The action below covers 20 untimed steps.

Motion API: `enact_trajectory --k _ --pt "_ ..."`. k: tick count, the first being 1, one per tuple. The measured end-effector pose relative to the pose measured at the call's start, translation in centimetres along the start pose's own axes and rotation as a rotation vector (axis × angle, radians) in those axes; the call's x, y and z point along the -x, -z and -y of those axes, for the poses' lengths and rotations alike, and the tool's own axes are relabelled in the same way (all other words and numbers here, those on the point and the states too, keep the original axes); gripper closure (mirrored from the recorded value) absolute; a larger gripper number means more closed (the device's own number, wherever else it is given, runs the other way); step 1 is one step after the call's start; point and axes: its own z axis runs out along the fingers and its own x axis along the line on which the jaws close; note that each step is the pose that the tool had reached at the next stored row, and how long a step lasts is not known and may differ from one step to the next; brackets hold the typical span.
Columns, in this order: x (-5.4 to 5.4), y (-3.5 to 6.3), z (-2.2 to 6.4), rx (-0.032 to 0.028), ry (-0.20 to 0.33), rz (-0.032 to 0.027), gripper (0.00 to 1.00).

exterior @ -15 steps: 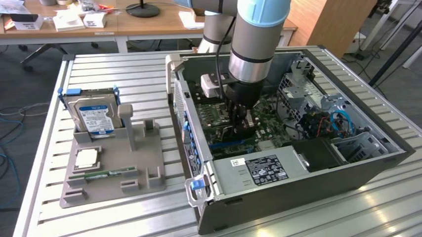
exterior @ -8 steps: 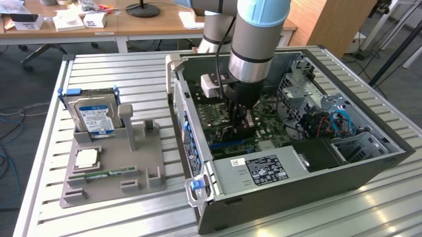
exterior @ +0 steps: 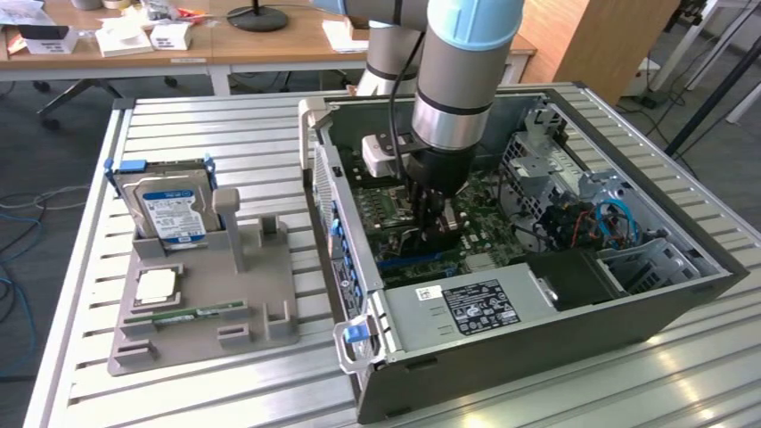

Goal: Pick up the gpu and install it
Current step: 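Insert the gpu into the slot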

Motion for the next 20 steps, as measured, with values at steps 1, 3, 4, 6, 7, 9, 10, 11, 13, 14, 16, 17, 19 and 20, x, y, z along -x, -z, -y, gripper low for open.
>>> enact_trajectory --k 1,3,4,6,7,9,10,11,13,14,16,17,19,20 --pt "0.0 -0.04 0.0 -0.0001 0.0 0.0003 0.74" --pt "0.0 -0.15 0.0 -0.0002 0.0 0.0 0.74" --pt "0.0 -0.16 0.0 -0.0001 0.0 -0.0001 0.74" --pt "0.0 -0.16 0.0 0.0001 0.0 -0.0001 0.74" --pt "0.0 -0.17 -0.01 0.0 0.0 0.0 0.74" --pt "0.0 -0.17 -0.01 0.0 0.0 0.0 0.74" --pt "0.0 -0.17 0.0 0.0 0.0 0.0001 0.74" --pt "0.0 -0.17 0.0 0.0 0.0 0.0001 0.74" --pt "0.01 -0.13 -0.01 -0.0003 0.0 0.0005 0.74" --pt "0.01 -0.07 0.0 -0.0005 0.0 0.0009 0.74" --pt "0.0 0.15 0.0 -0.0005 0.0 0.0004 0.74" --pt "0.0 0.24 0.0 -0.0003 0.0 0.0002 0.74" --pt "0.0 0.27 0.0 -0.0005 0.0 0.0004 0.74" --pt "0.0 0.27 0.0 -0.0006 0.0 0.0005 0.74"
